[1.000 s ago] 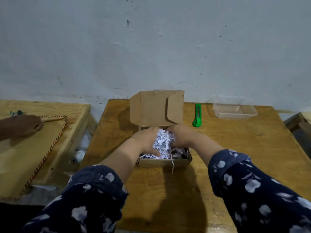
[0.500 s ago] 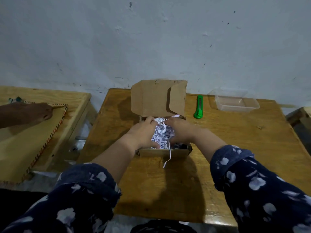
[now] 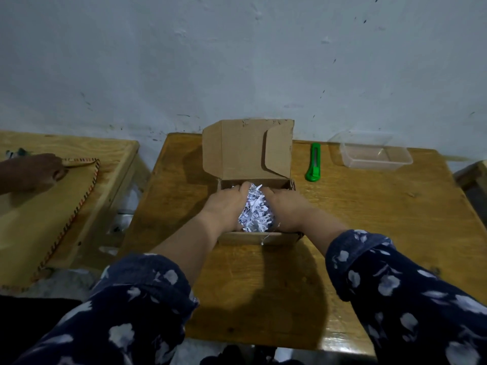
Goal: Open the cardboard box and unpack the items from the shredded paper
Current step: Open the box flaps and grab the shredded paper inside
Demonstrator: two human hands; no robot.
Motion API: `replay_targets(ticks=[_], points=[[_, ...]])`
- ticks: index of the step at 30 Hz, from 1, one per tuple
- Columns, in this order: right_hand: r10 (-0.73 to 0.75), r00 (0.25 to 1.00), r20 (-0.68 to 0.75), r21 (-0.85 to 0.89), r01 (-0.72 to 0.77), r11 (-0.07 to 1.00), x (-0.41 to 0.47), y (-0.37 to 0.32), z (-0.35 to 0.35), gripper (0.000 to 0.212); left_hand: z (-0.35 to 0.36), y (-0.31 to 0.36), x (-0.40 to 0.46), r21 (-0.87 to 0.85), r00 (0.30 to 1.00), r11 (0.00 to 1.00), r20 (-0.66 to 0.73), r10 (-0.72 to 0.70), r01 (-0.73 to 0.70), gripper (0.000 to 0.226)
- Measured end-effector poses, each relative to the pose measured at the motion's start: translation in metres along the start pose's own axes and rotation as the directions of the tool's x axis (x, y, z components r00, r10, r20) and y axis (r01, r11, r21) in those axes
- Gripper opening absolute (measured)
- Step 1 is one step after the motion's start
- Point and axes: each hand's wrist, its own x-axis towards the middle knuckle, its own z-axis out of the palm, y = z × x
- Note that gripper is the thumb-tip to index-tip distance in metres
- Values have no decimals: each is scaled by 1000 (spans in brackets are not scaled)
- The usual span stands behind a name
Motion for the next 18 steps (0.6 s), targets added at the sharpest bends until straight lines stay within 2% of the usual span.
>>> replay_targets(ticks=[5,10,14,18], points=[[27,997,-66,14,-26,1000,-4,-1,4,77,-1,-2,2,-1,999,999,-20,32,-32,93],[15,994,-109,148,1,989,-5,0,-6,75,-14,-4,-3,-139,997,988,-57,52,-59,86],[55,981,-184,115,-34,993,-7,-3,-28,89,-36,-7,-12,-205,985,975,-162,52,-85,87],[69,951,-301,139,-28,990,-12,-4,-52,83,-59,-10,-16,-198,956,972,-287,66,-127,90]])
